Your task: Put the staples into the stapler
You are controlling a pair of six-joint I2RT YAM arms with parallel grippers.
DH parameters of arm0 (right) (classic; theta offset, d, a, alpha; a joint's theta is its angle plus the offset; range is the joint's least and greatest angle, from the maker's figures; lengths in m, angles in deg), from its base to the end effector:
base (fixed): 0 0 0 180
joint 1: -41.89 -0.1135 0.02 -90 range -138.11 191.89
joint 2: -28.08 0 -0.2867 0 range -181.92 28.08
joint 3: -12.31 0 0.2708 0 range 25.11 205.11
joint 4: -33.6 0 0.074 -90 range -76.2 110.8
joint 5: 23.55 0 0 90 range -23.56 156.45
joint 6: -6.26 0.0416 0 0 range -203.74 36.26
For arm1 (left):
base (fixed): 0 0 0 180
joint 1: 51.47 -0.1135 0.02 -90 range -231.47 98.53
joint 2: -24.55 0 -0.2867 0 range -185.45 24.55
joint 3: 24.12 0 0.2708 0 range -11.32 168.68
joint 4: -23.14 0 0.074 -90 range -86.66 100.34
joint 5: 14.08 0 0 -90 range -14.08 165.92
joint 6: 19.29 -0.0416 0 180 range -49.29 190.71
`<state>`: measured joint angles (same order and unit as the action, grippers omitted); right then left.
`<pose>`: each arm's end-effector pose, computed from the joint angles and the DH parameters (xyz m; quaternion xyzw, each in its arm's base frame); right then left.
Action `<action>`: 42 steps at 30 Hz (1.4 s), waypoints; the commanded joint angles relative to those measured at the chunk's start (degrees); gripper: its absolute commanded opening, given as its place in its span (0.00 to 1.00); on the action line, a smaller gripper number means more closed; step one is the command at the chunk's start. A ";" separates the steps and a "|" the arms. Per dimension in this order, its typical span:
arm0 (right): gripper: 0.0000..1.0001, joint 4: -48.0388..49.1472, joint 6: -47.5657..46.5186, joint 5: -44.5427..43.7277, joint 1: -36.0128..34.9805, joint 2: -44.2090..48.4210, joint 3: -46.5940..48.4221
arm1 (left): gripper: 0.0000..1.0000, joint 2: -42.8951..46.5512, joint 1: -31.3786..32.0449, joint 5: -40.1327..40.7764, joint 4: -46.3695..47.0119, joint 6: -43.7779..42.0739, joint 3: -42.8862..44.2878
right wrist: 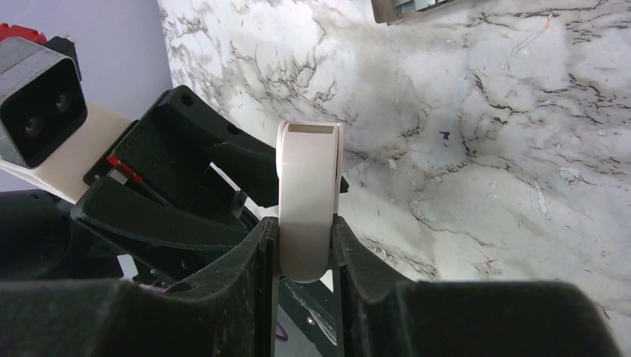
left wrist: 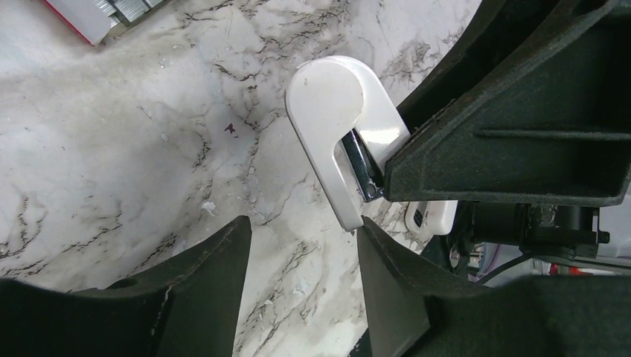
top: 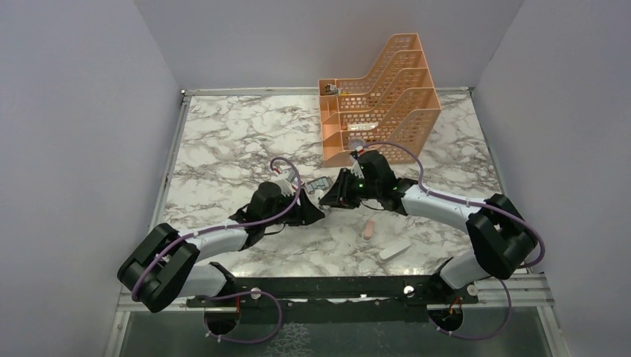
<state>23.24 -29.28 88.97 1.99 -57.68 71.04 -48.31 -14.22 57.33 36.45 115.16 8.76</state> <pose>0.2424 0.2235 0.2081 0.0256 0.8831 0.4378 0.1670 0.1865 -0.1585 0.1626 0.0319 0.8436 -0.4428 0.3020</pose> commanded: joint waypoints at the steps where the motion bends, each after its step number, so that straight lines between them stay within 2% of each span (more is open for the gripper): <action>1: 0.27 1.53 0.78 3.34 0.07 2.02 -0.62 | 0.56 1.54 0.30 1.92 3.59 -1.23 0.74; 5: 0.27 1.51 0.74 3.81 0.25 2.30 -0.76 | 0.52 2.97 0.31 4.01 3.69 -1.15 0.11; 11: 0.27 1.22 0.74 4.30 0.43 2.89 -0.93 | 0.30 2.59 0.35 4.70 3.69 -1.58 -0.17; 16: 0.27 -2.20 -1.61 3.33 1.93 3.67 0.38 | 0.17 1.82 0.34 3.12 3.60 -3.96 -0.59; 28: 0.28 -14.01 -15.15 11.12 9.50 5.65 2.97 | 0.08 3.75 0.34 0.18 -2.00 -12.57 0.34; 30: 0.29 -15.09 -16.72 11.07 10.86 5.76 3.29 | 0.02 4.67 0.35 -0.35 -2.48 -14.15 0.54; 31: 0.29 -15.41 -17.40 11.16 11.62 5.66 3.55 | 0.00 5.24 0.31 -0.94 -2.69 -14.94 0.60; 39: 0.40 -16.93 -21.31 12.07 16.16 6.35 5.68 | 0.00 11.77 0.40 -4.83 -6.65 -17.25 4.19; 42: 0.46 -16.51 -21.07 13.00 16.60 7.01 6.16 | 0.00 12.97 0.45 -3.07 -9.70 -18.56 5.33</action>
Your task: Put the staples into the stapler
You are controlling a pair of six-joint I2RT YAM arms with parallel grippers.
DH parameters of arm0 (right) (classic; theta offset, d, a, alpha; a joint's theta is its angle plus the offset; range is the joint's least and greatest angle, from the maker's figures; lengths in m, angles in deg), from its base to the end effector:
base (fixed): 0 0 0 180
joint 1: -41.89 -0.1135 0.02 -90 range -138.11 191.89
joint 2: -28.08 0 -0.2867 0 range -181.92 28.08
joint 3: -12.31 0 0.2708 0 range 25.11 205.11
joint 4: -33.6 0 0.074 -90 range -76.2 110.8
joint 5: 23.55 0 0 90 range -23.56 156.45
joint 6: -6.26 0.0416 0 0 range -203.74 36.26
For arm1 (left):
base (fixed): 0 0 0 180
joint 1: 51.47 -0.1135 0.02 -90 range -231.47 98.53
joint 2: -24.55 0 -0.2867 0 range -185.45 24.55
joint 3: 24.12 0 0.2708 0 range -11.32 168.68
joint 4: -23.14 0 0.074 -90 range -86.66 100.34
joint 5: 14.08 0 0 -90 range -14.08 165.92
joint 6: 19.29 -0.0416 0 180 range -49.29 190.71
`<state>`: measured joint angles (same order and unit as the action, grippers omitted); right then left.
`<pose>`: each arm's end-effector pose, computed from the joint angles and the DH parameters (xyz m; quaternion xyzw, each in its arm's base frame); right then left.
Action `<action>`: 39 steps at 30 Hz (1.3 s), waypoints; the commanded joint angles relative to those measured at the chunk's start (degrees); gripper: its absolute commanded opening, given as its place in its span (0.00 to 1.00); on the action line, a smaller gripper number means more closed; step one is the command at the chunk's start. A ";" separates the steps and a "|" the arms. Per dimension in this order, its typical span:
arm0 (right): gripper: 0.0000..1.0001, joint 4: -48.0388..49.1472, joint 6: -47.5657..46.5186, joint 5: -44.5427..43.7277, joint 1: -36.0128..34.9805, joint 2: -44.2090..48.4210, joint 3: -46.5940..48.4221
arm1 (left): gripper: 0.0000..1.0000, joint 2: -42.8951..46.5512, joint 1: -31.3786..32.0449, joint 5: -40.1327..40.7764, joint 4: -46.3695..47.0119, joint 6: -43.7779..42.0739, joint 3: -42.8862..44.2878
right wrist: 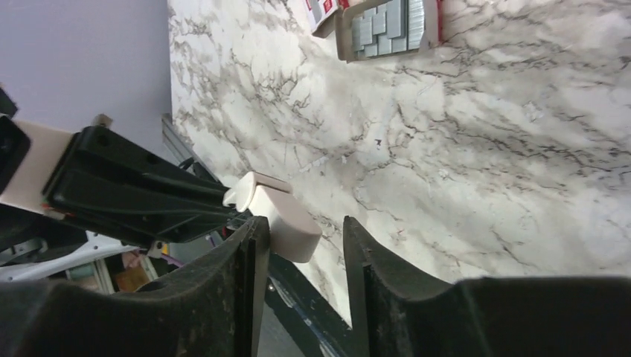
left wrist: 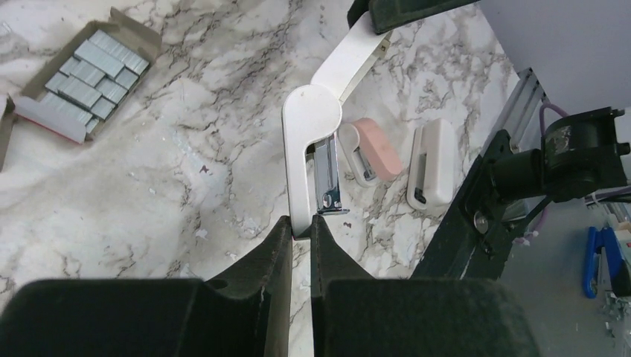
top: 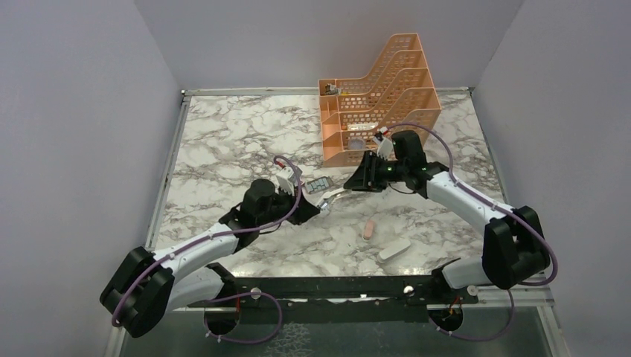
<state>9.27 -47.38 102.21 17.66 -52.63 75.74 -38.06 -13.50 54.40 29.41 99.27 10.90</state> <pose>0.2753 0.1506 0.2444 -0.0334 0.8765 0.4386 0.1955 0.1744 -0.1554 0.2017 0.1715 0.7998 -0.4329 0.3788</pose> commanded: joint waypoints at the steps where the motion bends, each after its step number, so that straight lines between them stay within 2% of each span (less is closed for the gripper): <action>1: 0.49 -1.58 -2.42 1.15 0.94 2.32 1.11 | 0.00 2.52 -0.27 0.20 -2.95 -2.46 3.30; 6: 0.73 9.39 3.67 7.72 0.81 4.74 -4.87 | 0.00 0.16 -0.19 0.76 -2.90 -0.24 4.50; 11: 0.84 16.94 11.01 4.63 -0.91 7.46 -9.37 | 0.00 -1.46 -0.23 2.52 -1.72 1.39 5.14; 18: 0.84 18.73 24.05 -11.84 -5.23 9.59 -12.93 | 0.00 -2.77 -0.10 4.24 -1.00 2.06 5.26; 23: 0.80 15.85 30.52 -21.84 -9.10 8.81 -11.60 | 0.00 -3.23 -0.02 5.17 -0.38 2.70 5.25; 34: 0.78 14.17 38.32 -34.32 -15.90 4.93 -9.69 | 0.00 -4.95 0.03 4.95 2.63 5.51 4.69; 39: 0.68 18.24 38.40 -33.90 -16.62 2.07 -9.20 | 0.00 -5.52 0.09 4.62 3.47 5.72 4.59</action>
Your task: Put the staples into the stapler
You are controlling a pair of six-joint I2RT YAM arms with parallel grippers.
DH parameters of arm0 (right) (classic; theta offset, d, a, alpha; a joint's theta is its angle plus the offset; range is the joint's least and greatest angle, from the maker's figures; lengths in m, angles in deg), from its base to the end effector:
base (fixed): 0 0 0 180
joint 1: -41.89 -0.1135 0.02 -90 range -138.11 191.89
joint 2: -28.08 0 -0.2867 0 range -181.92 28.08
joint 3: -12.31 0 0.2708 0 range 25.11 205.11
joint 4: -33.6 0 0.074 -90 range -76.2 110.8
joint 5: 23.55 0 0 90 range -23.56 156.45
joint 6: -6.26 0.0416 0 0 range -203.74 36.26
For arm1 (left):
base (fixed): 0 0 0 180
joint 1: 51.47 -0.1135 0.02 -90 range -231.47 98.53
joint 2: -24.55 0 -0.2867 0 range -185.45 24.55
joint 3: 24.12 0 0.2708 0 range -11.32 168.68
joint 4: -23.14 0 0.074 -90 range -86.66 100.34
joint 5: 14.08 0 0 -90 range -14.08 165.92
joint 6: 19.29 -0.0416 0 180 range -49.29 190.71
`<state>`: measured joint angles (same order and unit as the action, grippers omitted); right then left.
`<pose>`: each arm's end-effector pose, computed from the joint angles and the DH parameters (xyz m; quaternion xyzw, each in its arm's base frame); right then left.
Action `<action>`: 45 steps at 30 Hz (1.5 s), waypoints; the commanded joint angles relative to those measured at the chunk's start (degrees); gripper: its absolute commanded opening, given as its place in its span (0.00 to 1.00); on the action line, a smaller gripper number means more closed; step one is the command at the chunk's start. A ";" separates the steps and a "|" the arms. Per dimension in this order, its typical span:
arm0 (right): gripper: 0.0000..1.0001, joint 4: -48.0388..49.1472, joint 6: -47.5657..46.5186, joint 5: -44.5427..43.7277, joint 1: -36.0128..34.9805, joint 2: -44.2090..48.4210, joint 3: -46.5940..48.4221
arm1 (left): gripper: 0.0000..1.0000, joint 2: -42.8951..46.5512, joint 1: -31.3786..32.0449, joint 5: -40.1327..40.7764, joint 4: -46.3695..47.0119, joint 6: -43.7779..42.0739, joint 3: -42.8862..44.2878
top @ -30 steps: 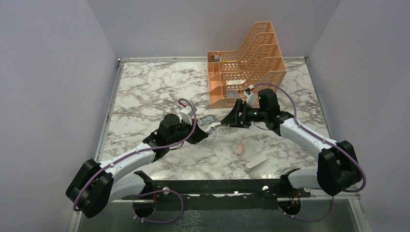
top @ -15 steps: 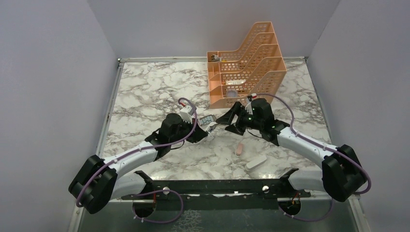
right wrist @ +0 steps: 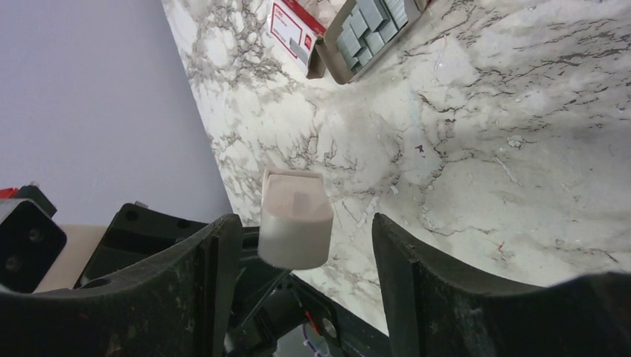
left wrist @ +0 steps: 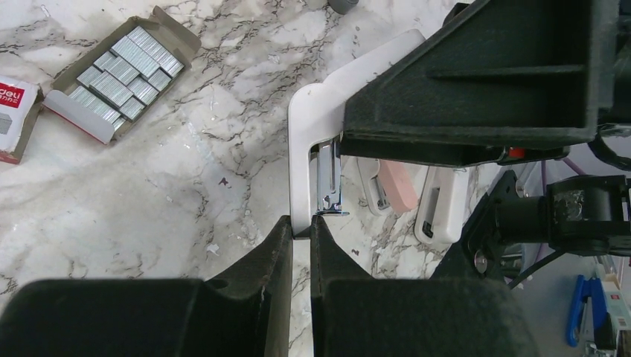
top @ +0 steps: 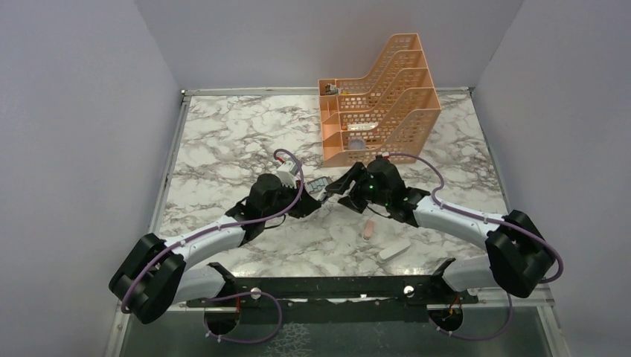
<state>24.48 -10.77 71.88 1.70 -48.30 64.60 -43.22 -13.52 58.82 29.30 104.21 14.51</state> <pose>0.2238 0.1942 0.2184 0.2263 0.8494 0.4194 0.2268 0.1918 -0.1651 0.2026 0.1140 0.8207 -0.4194 0.3708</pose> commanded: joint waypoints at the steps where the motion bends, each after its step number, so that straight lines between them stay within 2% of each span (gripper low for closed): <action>1: 0.65 3.54 1.81 -3.40 -0.68 -2.82 2.18 | 0.00 -0.32 0.10 0.07 3.69 0.78 0.98; 8: 0.53 6.15 1.77 -2.45 -0.95 -5.22 2.71 | 0.00 0.17 0.25 -0.03 3.98 0.78 0.13; 14: 0.38 7.65 -1.00 -2.49 -0.95 -5.81 2.80 | 0.01 0.82 0.21 0.94 3.98 1.33 -0.75; 15: 0.37 7.38 -1.74 -2.59 -0.95 -5.95 2.94 | 0.07 0.93 0.24 1.38 3.87 1.58 -0.89; 17: 0.35 6.18 -3.80 -2.97 -0.99 -6.31 3.37 | 0.25 1.62 0.25 3.38 2.12 2.17 -0.76; 19: 0.35 5.50 -7.07 -2.89 -0.95 -7.18 4.08 | 0.41 2.82 0.19 7.54 -2.17 2.57 0.08; 21: 0.34 3.08 -10.61 -2.05 -1.08 -9.45 5.95 | 0.49 4.67 0.22 15.38 -9.03 2.79 1.84; 25: 0.33 -1.30 -16.96 -1.79 -3.09 -13.53 9.48 | 0.57 10.95 0.19 30.36 -22.20 3.43 4.29; 32: 0.34 -13.05 -27.15 -9.36 -12.39 -21.70 21.44 | 0.64 22.70 0.13 52.53 -42.60 6.59 11.24; 39: 0.36 -24.09 -31.33 -15.34 -19.04 -32.16 36.40 | 0.69 30.16 0.14 62.98 -50.74 4.65 18.00; 45: 0.37 -30.70 -33.35 -16.15 -22.46 -40.39 47.71 | 0.72 31.05 0.13 65.22 -53.33 1.99 21.43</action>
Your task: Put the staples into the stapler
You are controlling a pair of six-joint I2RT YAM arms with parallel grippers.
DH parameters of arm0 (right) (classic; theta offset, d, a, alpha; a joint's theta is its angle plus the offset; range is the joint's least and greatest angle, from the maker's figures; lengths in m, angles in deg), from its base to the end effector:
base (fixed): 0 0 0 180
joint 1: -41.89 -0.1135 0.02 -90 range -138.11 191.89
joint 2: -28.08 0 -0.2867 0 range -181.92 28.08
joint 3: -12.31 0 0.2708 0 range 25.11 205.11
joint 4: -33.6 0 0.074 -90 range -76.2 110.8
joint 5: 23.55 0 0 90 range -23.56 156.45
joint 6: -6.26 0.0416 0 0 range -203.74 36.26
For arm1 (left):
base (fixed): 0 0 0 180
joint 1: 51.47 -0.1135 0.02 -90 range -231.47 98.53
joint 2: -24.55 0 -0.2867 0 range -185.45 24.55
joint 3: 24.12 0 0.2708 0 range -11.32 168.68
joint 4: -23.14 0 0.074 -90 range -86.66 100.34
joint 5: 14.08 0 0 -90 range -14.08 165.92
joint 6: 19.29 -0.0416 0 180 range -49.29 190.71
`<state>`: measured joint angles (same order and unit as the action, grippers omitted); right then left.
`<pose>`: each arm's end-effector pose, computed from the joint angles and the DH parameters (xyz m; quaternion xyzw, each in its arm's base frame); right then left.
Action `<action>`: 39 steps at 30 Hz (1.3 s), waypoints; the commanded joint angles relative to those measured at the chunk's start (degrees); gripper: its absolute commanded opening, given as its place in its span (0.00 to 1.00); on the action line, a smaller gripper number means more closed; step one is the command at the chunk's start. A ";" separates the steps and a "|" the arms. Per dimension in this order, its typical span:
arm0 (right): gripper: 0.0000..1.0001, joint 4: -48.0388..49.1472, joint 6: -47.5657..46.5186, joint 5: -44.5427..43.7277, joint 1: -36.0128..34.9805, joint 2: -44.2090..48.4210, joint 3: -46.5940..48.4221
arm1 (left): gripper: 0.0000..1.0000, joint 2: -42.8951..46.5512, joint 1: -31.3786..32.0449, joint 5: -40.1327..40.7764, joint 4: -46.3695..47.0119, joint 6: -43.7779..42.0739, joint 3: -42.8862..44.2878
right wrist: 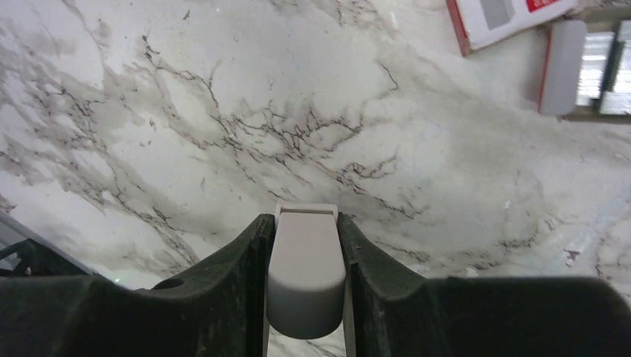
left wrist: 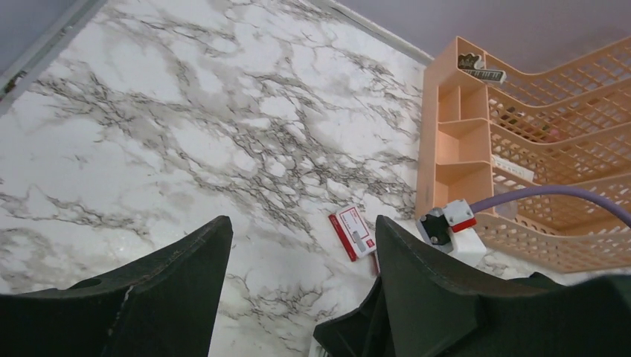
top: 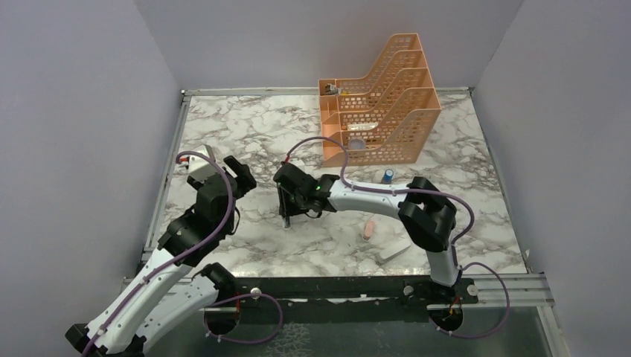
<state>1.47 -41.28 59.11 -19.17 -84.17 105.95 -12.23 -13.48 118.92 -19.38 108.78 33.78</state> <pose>0.2263 0.3984 0.2032 -0.1307 0.9311 0.2260 0.2549 0.1280 -0.0639 0.3446 -0.2071 0.7685 -0.0845 0.5995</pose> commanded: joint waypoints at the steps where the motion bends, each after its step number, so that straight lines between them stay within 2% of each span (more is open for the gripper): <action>1: 0.37 -9.09 -3.00 -3.22 -1.79 -5.88 8.09 | 0.74 0.03 0.08 5.12 -4.73 -3.15 2.45; 6: 0.39 -13.44 -3.62 -3.35 -2.24 -10.47 12.83 | 0.82 1.12 0.09 5.86 -4.91 -5.07 1.85; 18: 0.41 -15.23 -6.41 -3.92 -2.23 -14.87 18.33 | 0.86 4.64 0.10 6.28 -5.00 -4.18 -0.31; 32: 0.55 -12.50 -6.60 -1.98 -2.22 -9.81 14.19 | 0.87 1.92 0.13 4.96 -5.12 -4.14 -0.59; 39: 0.59 -10.09 -5.69 -2.21 -2.22 -3.13 10.95 | 0.87 1.77 0.09 4.10 -5.10 -4.05 -0.89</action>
<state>-11.19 -47.38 57.67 -21.05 -93.94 118.63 -10.66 -13.48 123.49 -24.03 105.15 33.83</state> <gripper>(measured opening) 0.582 0.870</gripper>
